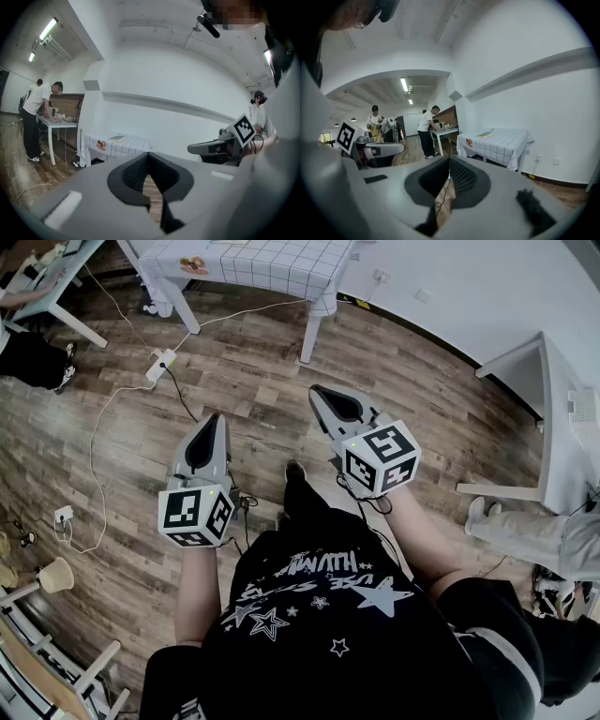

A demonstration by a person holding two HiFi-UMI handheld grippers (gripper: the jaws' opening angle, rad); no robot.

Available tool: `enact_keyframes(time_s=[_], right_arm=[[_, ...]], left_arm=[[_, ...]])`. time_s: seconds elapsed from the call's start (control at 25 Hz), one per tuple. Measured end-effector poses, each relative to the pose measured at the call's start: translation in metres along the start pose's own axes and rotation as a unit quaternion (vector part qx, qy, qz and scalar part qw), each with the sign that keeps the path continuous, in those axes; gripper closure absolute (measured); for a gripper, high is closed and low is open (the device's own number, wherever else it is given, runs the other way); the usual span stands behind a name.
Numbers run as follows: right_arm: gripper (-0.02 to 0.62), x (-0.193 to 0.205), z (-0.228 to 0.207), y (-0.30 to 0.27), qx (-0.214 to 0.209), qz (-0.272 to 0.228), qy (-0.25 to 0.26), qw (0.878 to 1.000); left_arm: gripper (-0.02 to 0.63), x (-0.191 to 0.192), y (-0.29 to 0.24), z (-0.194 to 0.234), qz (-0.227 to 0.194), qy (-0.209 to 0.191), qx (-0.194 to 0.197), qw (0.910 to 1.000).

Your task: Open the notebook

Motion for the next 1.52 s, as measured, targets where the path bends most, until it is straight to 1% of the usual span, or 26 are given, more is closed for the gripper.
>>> enact_keyframes(time_s=[0.2, 0.4, 0.6, 0.76, 0.96, 1.24, 1.4, 1.44, 1.52], right_arm=[[0.577, 0.004, 0.019, 0.028, 0.005, -0.003, 0.002, 1.000], [0.578, 0.004, 0.028, 0.045, 0.010, 0.001, 0.009, 1.000], [0.578, 0.002, 0.030, 0.041, 0.006, 0.005, 0.014, 1.000], [0.578, 0.003, 0.026, 0.028, 0.001, 0.001, 0.022, 1.000], [0.578, 0.001, 0.002, -0.002, -0.010, -0.010, 0.000, 1.000], [0.577, -0.018, -0.043, -0.056, -0.031, -0.029, -0.006, 0.999], [0.577, -0.023, -0.071, -0.077, -0.043, -0.028, -0.014, 0.999], [0.577, -0.024, -0.077, -0.082, -0.046, -0.028, -0.015, 0.998], [0.577, -0.025, -0.089, -0.090, -0.052, -0.026, -0.018, 0.998]], left_arm=[[0.597, 0.006, 0.029, -0.016, 0.002, -0.001, 0.008, 1.0000], [0.597, 0.003, 0.040, -0.027, -0.006, -0.001, 0.016, 0.9998], [0.597, 0.003, 0.041, -0.022, -0.008, 0.011, 0.007, 0.9999], [0.597, 0.010, 0.038, -0.015, 0.002, 0.004, 0.000, 1.0000], [0.597, 0.008, 0.016, 0.002, 0.004, 0.003, -0.021, 0.9998], [0.597, -0.007, -0.037, 0.033, -0.007, -0.001, -0.055, 0.9985], [0.596, -0.013, -0.066, 0.039, 0.000, -0.048, -0.065, 0.9967], [0.597, -0.014, -0.072, 0.042, -0.001, -0.051, -0.070, 0.9962], [0.597, -0.017, -0.084, 0.046, -0.004, -0.042, -0.079, 0.9960]])
Point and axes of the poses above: the fingertips, and each gripper's own axes: y backward along the fingers, z to its left, x out of its underside, the point moved 3 cm from there along y, backward along the fingers, and after that the axes turned 9 degrees about -z, right-handed, at the moved point
